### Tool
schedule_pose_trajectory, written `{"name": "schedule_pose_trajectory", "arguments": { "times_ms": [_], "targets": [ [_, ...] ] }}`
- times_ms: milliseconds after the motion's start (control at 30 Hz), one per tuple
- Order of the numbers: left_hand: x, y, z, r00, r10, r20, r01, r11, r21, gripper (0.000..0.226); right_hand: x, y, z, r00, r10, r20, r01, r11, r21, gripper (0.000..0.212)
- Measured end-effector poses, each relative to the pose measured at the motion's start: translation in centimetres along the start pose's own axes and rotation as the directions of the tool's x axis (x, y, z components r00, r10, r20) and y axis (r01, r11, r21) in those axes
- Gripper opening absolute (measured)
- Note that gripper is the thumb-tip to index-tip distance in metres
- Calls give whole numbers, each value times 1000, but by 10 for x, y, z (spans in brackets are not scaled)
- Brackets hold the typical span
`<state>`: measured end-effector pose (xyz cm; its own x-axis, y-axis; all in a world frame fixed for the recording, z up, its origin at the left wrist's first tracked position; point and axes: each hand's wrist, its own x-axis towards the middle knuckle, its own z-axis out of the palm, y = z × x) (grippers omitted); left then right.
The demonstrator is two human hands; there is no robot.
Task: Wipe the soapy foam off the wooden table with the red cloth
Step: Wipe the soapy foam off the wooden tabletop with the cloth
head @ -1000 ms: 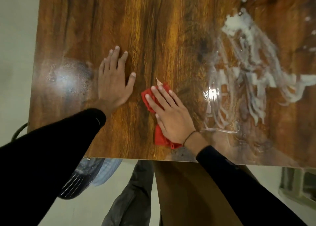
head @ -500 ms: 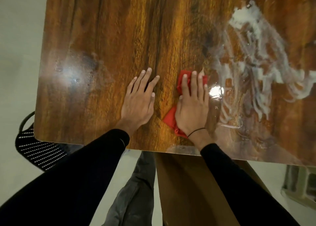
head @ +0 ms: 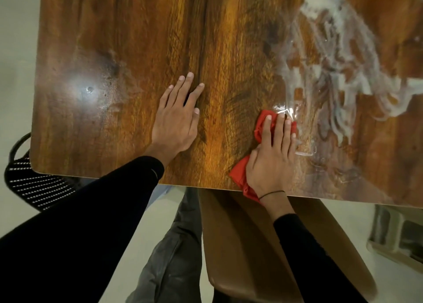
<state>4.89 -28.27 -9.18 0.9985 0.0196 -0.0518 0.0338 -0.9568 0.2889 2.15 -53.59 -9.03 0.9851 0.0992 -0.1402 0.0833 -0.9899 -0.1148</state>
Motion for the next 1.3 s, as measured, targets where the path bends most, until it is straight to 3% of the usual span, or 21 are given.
{"name": "schedule_pose_trajectory", "arguments": {
  "times_ms": [67,133,267,367,433,533,667,800,867,933,1033,1167,1233,1300],
  "targets": [
    [-1,1,0,1000,0,3,0,1000,-4,59,11,-20,-1,996,85,-33,-84,996,31,79],
    [-1,3,0,1000,0,5,0,1000,-8,59,20,-41,-1,996,78,-47,-76,996,56,76],
    [-1,5,0,1000,2,-3,-2,1000,-6,60,18,-49,2,980,-195,-25,196,978,75,73],
    [0,5,3,1000,15,-21,-15,1000,5,60,0,-14,1,906,-420,39,419,907,43,77],
    [0,4,6,999,18,-29,-18,1000,3,60,-6,21,-1,887,-456,67,456,890,16,83],
    [0,3,6,1000,16,-11,-16,1000,-1,61,5,73,-9,949,-315,24,314,949,30,84],
    [-3,14,1,999,-32,-19,33,999,6,58,20,134,-21,995,81,-53,-77,995,68,78],
    [-2,62,3,996,-90,-29,88,994,-64,56,4,130,-18,846,517,-134,-503,855,123,74],
    [3,96,10,999,-51,-14,49,993,-105,56,1,108,-17,760,636,-136,-615,770,168,73],
    [11,124,20,1000,-25,-9,24,991,-134,55,0,84,-15,739,660,-133,-635,749,189,72],
    [16,142,35,999,-32,-6,31,991,-129,57,6,54,-10,838,528,-140,-503,846,178,71],
    [17,138,49,1000,-16,-23,14,999,-51,58,36,49,-7,986,123,-115,-107,985,137,70],
    [17,139,51,999,-24,-30,22,999,-40,58,49,61,-9,987,-135,-87,144,983,112,69],
    [17,142,50,999,-40,-34,39,998,-44,59,58,77,-12,924,-378,-54,381,922,74,69]
  ]
}}
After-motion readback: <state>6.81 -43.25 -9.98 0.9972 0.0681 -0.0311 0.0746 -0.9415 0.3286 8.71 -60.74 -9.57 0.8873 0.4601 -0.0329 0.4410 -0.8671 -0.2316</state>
